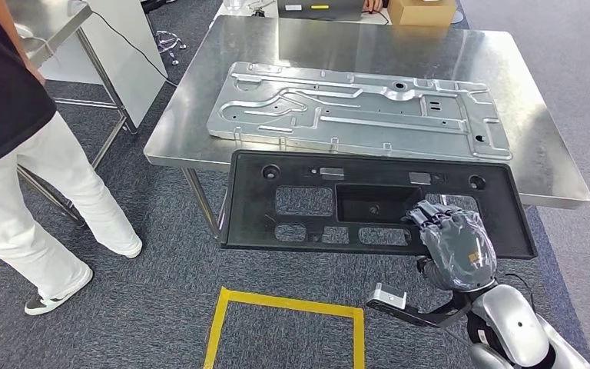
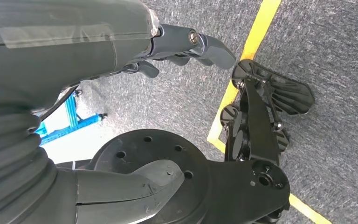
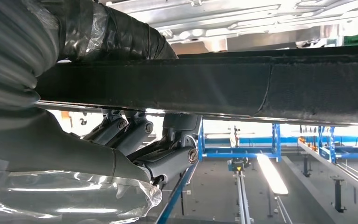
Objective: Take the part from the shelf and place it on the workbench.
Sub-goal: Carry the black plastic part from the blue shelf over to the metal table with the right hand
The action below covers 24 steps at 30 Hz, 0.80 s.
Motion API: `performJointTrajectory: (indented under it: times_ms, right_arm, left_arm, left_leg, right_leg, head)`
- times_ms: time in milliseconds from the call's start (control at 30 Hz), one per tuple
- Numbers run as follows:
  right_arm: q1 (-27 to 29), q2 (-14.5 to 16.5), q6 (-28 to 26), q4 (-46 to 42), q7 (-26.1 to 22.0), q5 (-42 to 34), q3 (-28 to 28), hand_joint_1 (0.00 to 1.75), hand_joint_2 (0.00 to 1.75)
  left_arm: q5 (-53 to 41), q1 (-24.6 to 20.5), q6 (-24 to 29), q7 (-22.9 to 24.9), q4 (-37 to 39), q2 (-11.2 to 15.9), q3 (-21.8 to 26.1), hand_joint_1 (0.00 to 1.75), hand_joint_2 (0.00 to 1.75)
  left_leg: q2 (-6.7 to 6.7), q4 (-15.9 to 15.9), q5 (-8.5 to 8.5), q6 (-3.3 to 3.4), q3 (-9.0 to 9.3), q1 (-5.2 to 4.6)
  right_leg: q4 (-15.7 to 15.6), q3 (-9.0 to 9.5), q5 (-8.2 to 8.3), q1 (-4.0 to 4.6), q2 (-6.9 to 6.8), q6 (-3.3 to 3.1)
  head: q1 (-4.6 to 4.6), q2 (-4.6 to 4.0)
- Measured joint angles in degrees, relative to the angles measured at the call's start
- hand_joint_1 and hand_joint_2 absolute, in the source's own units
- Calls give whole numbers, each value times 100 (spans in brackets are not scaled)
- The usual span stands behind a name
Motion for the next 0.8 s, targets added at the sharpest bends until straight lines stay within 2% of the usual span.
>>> performJointTrajectory:
  times_ms: [67, 133, 200, 267, 333, 400, 433, 467, 500, 533, 567, 633, 700, 733, 800]
  right_arm:
    - [-13, -15, 3, 0, 0, 3, -8, 175, 175]
    - [-23, -34, 2, 0, 0, 3, -15, 175, 175]
    - [-31, -46, 8, -1, 0, 3, -22, 175, 175]
    - [-43, -63, 24, -2, -1, 3, -34, 175, 175]
    - [-68, -81, 39, -2, -11, 3, -46, 175, 175]
    - [-80, -87, 60, 4, -20, 4, -48, 175, 175]
    - [-76, -87, 72, 10, -20, 5, -45, 175, 175]
    - [-73, -87, 80, 18, -20, 5, -43, 175, 175]
    - [-73, -87, 84, 24, -20, 6, -40, 175, 175]
    - [-76, -87, 86, 27, -20, 7, -39, 175, 175]
    - [-83, -85, 86, 32, -20, 7, -37, 175, 175]
    - [-89, -80, 91, 40, -20, 7, -27, 175, 175]
    - [-83, -79, 101, 46, -20, 3, -17, 175, 175]
    - [-81, -78, 107, 47, -20, -2, -15, 175, 175]
    - [-101, -78, 115, 45, -19, -10, -14, 175, 175]
  left_arm:
    - [8, 1, -7, 1, 0, 0, 0, 0, 175]
    - [15, 1, -14, 0, 0, 2, 0, 0, 175]
    - [37, 4, -21, -1, 0, 4, 0, 0, 175]
    - [60, 8, -36, -1, 0, 0, 0, 0, 175]
    - [70, 7, -51, -1, 0, -4, 0, 0, 175]
    - [79, 12, -60, -2, 0, -4, 1, 0, 175]
    - [86, 18, -63, -2, 0, -4, 1, 0, 175]
    - [93, 24, -66, -2, 0, -6, 2, 0, 175]
    - [99, 28, -68, -2, 0, -9, 2, 0, 175]
    - [103, 29, -71, -2, 0, -15, 2, 0, 175]
    - [105, 29, -73, -3, 1, -18, 2, 0, 175]
    - [108, 22, -74, -10, 1, -17, 2, 0, 175]
    - [111, 24, -73, -18, 0, -17, 1, 0, 175]
    - [111, 26, -72, -19, 0, -19, 1, 0, 175]
    - [111, 18, -69, -22, 0, -20, 0, 0, 175]
  left_leg:
    - [0, 1, -1, 1, 2, -2]
    - [2, 22, -14, 35, -2, -21]
    - [8, -8, -24, 114, 3, -32]
    - [22, -120, 7, 183, 94, -3]
    - [34, -188, 34, 219, 178, 18]
    - [42, -188, 25, 225, 176, 18]
    - [46, -182, 16, 215, 176, 21]
    - [47, -171, 2, 196, 182, 29]
    - [44, -151, -19, 168, 193, 43]
    - [39, -117, -51, 131, 207, 62]
    - [31, -78, -88, 86, 216, 78]
    - [13, 6, -162, -8, 184, 89]
    - [6, 66, -199, -90, 163, 76]
    - [16, 87, -217, -121, 161, 77]
    - [130, 304, -291, -176, 89, 85]
  right_leg:
    - [-8, 7, 2, -2, -1, 3]
    - [-35, 17, 13, -26, 0, 40]
    - [3, 30, 80, -39, 0, 99]
    - [134, 19, 60, -32, -16, 126]
    - [496, -146, -208, -34, -36, 129]
    - [1145, -486, -550, -47, -42, 149]
    - [1389, -625, -633, -63, -46, 170]
    - [1452, -680, -605, -81, -50, 195]
    - [1299, -625, -462, -101, -54, 225]
    - [949, -471, -234, -128, -54, 257]
    - [594, -313, -76, -142, -34, 283]
    - [141, -134, -8, -130, -3, 237]
    - [118, -140, -80, -103, -1, 106]
    - [121, -115, -45, -110, -10, 53]
    - [98, -23, -69, -114, -42, -36]
  head:
    - [0, 0]
    - [-1, 0]
    - [-1, 0]
    - [2, 0]
    - [6, 0]
    - [9, 0]
    - [9, 0]
    - [9, 0]
    - [9, 0]
    - [9, 0]
    - [9, 0]
    - [8, 0]
    - [4, 0]
    - [4, 0]
    - [3, 0]
